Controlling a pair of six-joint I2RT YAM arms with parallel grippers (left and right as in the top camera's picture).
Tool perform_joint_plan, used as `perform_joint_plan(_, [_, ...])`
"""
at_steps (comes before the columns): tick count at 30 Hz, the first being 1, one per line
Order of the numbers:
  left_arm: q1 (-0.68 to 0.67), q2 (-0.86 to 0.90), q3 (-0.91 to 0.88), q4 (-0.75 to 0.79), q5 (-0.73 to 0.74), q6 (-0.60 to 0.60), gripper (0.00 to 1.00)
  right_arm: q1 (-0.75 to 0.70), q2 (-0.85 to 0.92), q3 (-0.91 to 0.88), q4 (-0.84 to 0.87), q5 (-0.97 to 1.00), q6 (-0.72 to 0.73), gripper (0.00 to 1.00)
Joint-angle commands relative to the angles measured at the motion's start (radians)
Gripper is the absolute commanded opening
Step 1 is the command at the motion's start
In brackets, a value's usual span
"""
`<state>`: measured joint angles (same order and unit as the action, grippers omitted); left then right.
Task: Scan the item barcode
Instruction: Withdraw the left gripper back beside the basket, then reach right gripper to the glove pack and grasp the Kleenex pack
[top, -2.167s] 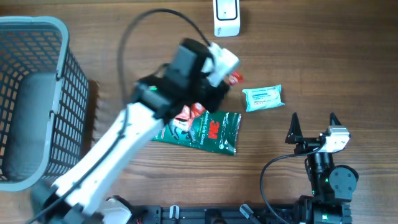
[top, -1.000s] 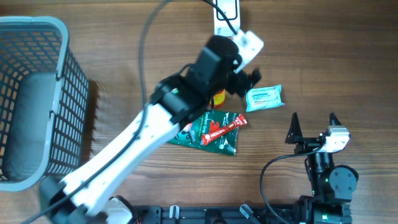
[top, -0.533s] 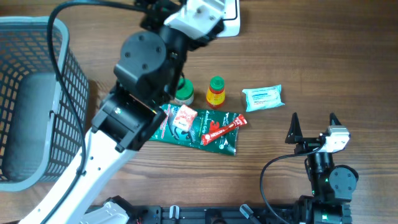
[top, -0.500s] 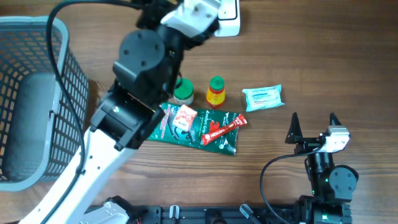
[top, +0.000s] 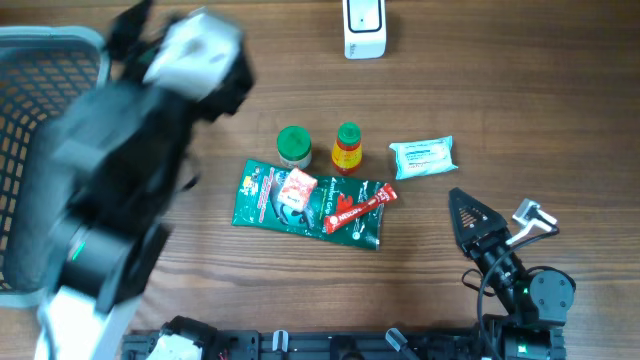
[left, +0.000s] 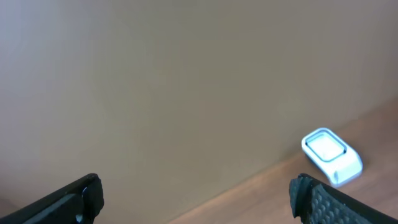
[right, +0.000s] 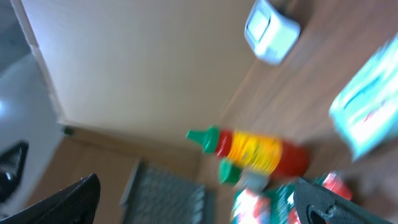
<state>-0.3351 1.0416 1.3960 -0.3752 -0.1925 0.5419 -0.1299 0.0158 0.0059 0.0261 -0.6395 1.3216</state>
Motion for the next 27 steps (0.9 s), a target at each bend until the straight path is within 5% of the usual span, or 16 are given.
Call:
perform_joint_plan(1, [0.155, -0.198, -0.106, 0.027, 0.263, -0.146, 1.00, -0.002, -0.002, -0.001, 0.007, -0.132, 0.139, 1.00])
perform_joint_plan(4, [0.268, -0.291, -0.140, 0.101, 0.307, -0.207, 1.00, -0.002, -0.002, 0.000, -0.002, -0.237, -0.051, 1.00])
perform_joint_plan(10, [0.353, -0.337, -0.140, 0.217, 0.120, -0.552, 1.00, 0.007, 0.007, 0.007, -0.015, -0.298, -0.084, 1.00])
perform_joint_plan(17, [0.353, -0.381, -0.140, 0.206, 0.117, -0.554, 1.00, 0.061, 0.091, 0.139, -0.186, -0.206, -0.218, 0.99])
perform_joint_plan(24, [0.353, -0.462, -0.147, 0.192, 0.143, -0.554, 1.00, 0.301, 0.397, 0.455, -0.498, 0.164, -0.413, 0.99])
perform_joint_plan(27, [0.353, -0.503, -0.183, 0.212, 0.151, -0.554, 1.00, 0.529, 0.632, 0.618, -0.547, 0.374, -0.430, 0.80])
